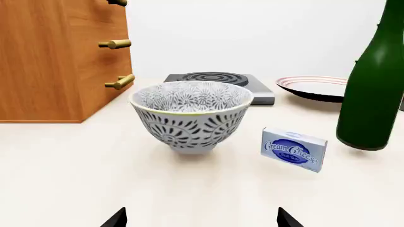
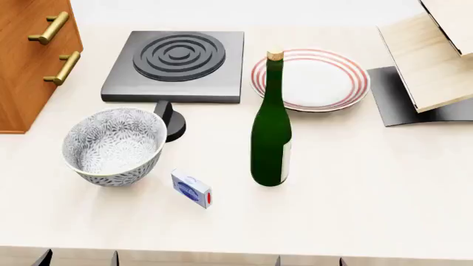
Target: Put the bowl on the top of the cabinet.
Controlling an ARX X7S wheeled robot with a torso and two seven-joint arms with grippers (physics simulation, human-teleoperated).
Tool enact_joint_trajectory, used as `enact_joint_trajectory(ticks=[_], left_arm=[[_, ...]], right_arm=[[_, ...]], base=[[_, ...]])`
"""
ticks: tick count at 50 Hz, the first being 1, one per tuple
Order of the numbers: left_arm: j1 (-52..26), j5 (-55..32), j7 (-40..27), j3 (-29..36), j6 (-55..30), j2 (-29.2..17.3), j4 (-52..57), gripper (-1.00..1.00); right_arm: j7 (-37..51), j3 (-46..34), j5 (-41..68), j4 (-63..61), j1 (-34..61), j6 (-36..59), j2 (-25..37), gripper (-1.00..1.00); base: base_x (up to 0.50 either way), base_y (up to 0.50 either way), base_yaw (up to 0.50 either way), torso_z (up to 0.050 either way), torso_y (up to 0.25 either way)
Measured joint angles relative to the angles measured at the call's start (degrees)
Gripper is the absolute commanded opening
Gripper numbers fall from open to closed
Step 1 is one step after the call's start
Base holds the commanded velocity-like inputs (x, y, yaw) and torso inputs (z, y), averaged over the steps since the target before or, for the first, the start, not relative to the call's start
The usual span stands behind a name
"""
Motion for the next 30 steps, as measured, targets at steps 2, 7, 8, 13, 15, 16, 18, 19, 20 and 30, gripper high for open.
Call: enact_joint_trajectory(ticks=[2, 7, 8, 13, 15, 16, 18, 19, 20, 30], left_arm=[[-0.4, -0.3, 0.5, -0.1, 0.6, -0.3, -0.8, 1.0], [-0.2, -0.8, -0.5, 0.5, -0.2, -0.7, 0.3, 1.0], [-0.1, -0.9, -0.7, 0.6, -0.3, -0.8, 0.5, 1.0], [0.1, -1.6, -1.8, 1.3, -0.9, -1.4, 1.4, 1.0], [0.2, -1.9, -2.2, 1.5, -1.2, -1.6, 1.9, 1.0], [0.2, -2.0, -2.4, 1.7, -1.4, -1.8, 2.2, 1.0], [0.3, -2.1, -2.8, 2.0, -2.0, -2.1, 3.2, 1.0], [0.4, -2.2, -3.0, 2.1, -2.4, -2.2, 3.7, 1.0], [0.4, -2.3, -3.2, 2.2, -2.8, -2.3, 4.3, 1.0], [-0.5, -2.4, -4.9, 3.7, -8.5, -3.8, 12.3, 1.0]], right_arm=[[-0.3, 0.1, 0.5, 0.8, 0.7, -0.3, 0.1, 1.0], [0.2, -0.6, 1.2, 0.0, 0.4, 1.2, 0.6, 1.0], [0.2, -0.7, 1.6, -0.4, 0.3, 1.8, 0.7, 1.0], [1.0, -1.6, 2.0, -1.7, -0.2, 3.5, 1.5, 1.0], [1.5, -2.0, 1.9, -2.3, -0.3, 3.9, 1.9, 1.0], [1.7, -2.2, 1.8, -2.7, -0.4, 4.2, 2.0, 1.0], [2.2, -2.6, 1.4, -4.1, -0.6, 5.2, 2.4, 1.0], [2.4, -2.8, 1.3, -4.9, -0.7, 5.7, 2.6, 1.0], [2.6, -3.0, 1.2, -5.8, -0.8, 6.3, 2.8, 1.0], [4.2, -4.5, -0.4, -16.6, 0.4, 13.9, 4.7, 1.0]], base=[[0.0, 0.0, 0.0, 0.0, 0.0], [0.0, 0.0, 0.0, 0.0, 0.0], [0.0, 0.0, 0.0, 0.0, 0.0], [0.0, 0.0, 0.0, 0.0, 0.0], [0.0, 0.0, 0.0, 0.0, 0.0], [0.0, 0.0, 0.0, 0.0, 0.0], [0.0, 0.0, 0.0, 0.0, 0.0], [0.0, 0.0, 0.0, 0.0, 0.0], [0.0, 0.0, 0.0, 0.0, 0.0], [0.0, 0.0, 0.0, 0.0, 0.0]])
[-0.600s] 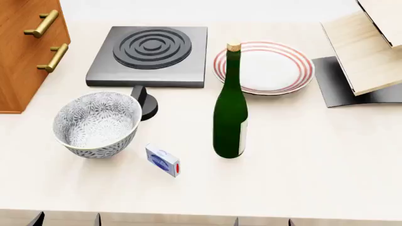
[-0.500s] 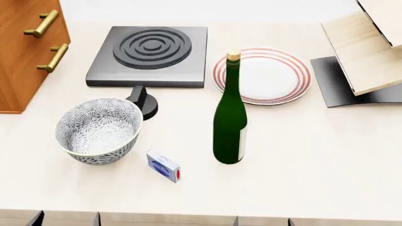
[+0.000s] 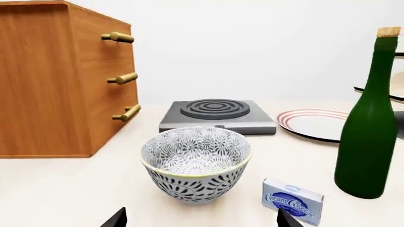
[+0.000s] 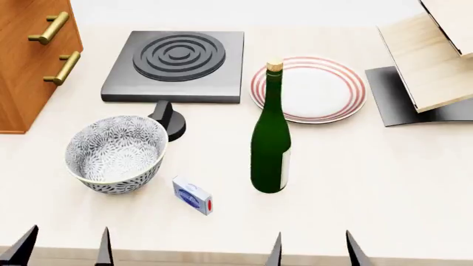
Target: Put the bowl on the top of the cabinet.
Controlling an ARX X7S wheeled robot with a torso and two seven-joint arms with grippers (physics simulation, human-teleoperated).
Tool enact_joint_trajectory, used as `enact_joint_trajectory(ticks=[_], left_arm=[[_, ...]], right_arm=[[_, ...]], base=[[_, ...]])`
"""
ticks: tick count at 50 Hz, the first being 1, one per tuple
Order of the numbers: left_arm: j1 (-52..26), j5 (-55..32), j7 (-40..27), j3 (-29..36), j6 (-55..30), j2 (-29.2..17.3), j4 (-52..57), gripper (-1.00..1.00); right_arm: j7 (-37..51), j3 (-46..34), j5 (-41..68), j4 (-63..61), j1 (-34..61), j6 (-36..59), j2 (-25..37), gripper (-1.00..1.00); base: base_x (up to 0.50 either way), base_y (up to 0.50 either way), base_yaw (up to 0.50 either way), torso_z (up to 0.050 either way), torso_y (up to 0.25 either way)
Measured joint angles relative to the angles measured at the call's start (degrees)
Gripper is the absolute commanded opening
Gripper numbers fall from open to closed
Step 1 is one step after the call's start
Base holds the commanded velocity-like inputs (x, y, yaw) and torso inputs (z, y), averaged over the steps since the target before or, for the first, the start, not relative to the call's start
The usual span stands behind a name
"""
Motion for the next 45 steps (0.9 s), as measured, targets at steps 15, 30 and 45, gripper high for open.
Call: enact_joint_trajectory(ticks=[15, 30, 45], left_arm=[[-3.1, 0.4, -2.0, 2.0, -8.6, -1.8, 10.2, 1.0], [-4.8, 0.5, -3.5, 3.6, -12.7, -2.9, 14.8, 1.0], [-4.7, -0.2, -4.6, 4.0, -13.7, -3.9, 16.9, 1.0]], right_arm=[[1.2, 0.0, -0.3, -13.5, 4.0, 10.8, 2.0, 1.0], [2.0, 0.2, 0.4, -17.1, 5.4, 13.4, 3.2, 1.0], [2.6, -0.5, 0.6, -17.3, 5.6, 12.9, 4.2, 1.0]], base=[[0.0, 0.0, 0.0, 0.0, 0.0], [0.0, 0.0, 0.0, 0.0, 0.0], [0.0, 0.27, 0.0, 0.0, 0.0]])
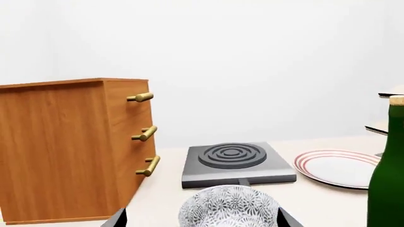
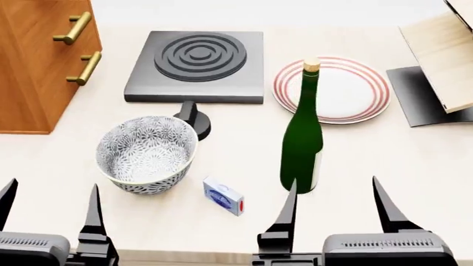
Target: Put the bowl on the top of the cabinet.
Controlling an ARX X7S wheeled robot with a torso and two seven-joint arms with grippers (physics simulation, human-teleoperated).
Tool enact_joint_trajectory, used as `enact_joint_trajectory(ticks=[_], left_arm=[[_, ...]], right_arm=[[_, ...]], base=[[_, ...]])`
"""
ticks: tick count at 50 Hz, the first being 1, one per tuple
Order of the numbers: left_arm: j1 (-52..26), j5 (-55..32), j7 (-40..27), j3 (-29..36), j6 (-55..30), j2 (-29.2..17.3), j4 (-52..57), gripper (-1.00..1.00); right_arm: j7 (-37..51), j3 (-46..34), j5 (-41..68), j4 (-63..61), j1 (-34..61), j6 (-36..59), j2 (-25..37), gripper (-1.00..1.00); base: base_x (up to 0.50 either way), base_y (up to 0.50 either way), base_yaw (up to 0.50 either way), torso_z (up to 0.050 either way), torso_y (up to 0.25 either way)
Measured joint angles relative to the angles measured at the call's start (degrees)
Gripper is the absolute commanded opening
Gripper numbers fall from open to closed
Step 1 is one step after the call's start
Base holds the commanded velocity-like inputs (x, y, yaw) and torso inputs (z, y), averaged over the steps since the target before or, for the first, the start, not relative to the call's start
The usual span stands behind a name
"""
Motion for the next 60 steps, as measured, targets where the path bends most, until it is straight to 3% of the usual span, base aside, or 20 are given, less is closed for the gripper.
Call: enact_joint_trajectory(ticks=[7, 26, 38, 60], left_arm=[[0.2, -0.4, -0.4, 0.2, -0.2, -0.3, 0.6, 1.0], [0.3, -1.1, -1.5, 1.0, -0.5, -1.2, 1.6, 1.0], [0.4, -1.6, -2.0, 1.2, -0.6, -1.7, 2.2, 1.0], [0.5, -2.4, -3.0, 1.4, -0.6, -2.7, 2.8, 1.0]], right_arm=[[0.4, -0.1, 0.3, -0.2, -0.1, 0.0, 0.2, 1.0], [1.6, -0.5, 0.8, -0.3, -0.1, 0.5, 0.7, 1.0], [2.1, -0.8, 1.4, -0.7, -0.1, 0.7, 1.0, 1.0], [3.2, -1.3, 2.3, -0.9, -0.2, 0.8, 1.4, 1.0]], base=[[0.0, 0.01, 0.0, 0.0, 0.0], [0.0, 0.48, 0.0, 0.0, 0.0], [0.0, 0.1, 0.0, 0.0, 0.0], [-0.08, 0.42, 0.0, 0.0, 0.0]])
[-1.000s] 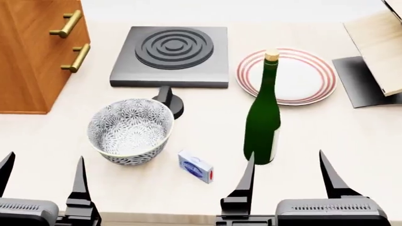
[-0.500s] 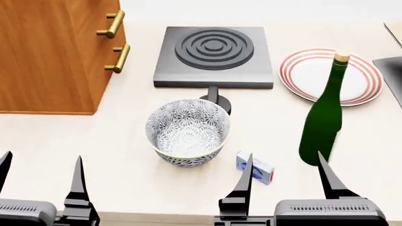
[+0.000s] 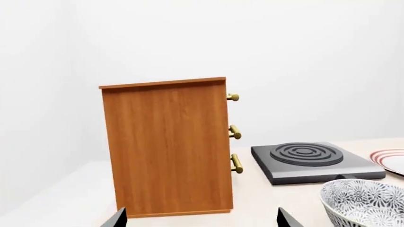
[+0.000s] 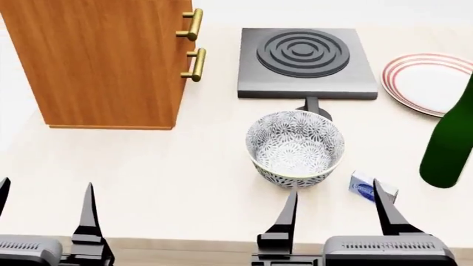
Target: Put the bowl on the top of the cabinet.
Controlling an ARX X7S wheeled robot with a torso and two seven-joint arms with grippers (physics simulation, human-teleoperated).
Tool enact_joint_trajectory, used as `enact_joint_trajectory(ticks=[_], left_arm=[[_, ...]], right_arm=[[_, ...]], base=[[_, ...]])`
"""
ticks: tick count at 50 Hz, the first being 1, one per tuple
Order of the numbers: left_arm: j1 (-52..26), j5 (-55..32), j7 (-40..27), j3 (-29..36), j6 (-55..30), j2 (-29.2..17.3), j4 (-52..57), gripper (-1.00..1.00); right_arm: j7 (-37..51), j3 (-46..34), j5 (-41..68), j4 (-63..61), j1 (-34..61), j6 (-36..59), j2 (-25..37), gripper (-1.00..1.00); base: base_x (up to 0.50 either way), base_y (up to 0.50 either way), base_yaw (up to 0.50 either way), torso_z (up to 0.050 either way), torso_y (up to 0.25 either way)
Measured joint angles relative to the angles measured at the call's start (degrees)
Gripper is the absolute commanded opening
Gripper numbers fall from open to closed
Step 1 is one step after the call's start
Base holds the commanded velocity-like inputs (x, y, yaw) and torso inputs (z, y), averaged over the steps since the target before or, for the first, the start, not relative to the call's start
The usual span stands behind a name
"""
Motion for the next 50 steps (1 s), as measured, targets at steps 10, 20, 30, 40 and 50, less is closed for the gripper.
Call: enact_joint_trajectory(ticks=[10, 20, 30, 40, 50], left_arm=[[0.0, -0.4, -0.3, 0.3, -0.2, -0.3, 0.4, 1.0], [0.1, -0.8, -0.7, 0.7, -0.2, -0.6, 0.7, 1.0], [0.1, -1.0, -1.0, 0.7, -0.1, -1.0, 0.7, 1.0], [0.2, -1.4, -1.3, 0.9, 0.1, -1.2, 0.8, 1.0], [0.2, -1.7, -1.7, 1.1, 0.1, -1.5, 0.9, 1.0]], right_arm=[[0.1, -0.2, 0.5, -0.3, -0.2, -0.5, 0.6, 1.0], [0.7, -0.6, 0.4, -0.3, -0.3, -0.9, 1.1, 1.0], [1.0, -0.9, 0.9, -0.1, -0.4, -1.2, 1.2, 1.0], [1.1, -0.9, 1.6, -0.1, -0.5, -1.1, 1.5, 1.0], [1.3, -1.6, 1.8, -0.2, -0.5, -0.9, 1.9, 1.0]], base=[[0.0, 0.01, 0.0, 0.0, 0.0], [0.0, 0.43, 0.0, 0.0, 0.0], [0.0, 0.23, 0.0, 0.0, 0.0], [0.0, 0.19, 0.0, 0.0, 0.0], [0.0, 0.5, 0.0, 0.0, 0.0]])
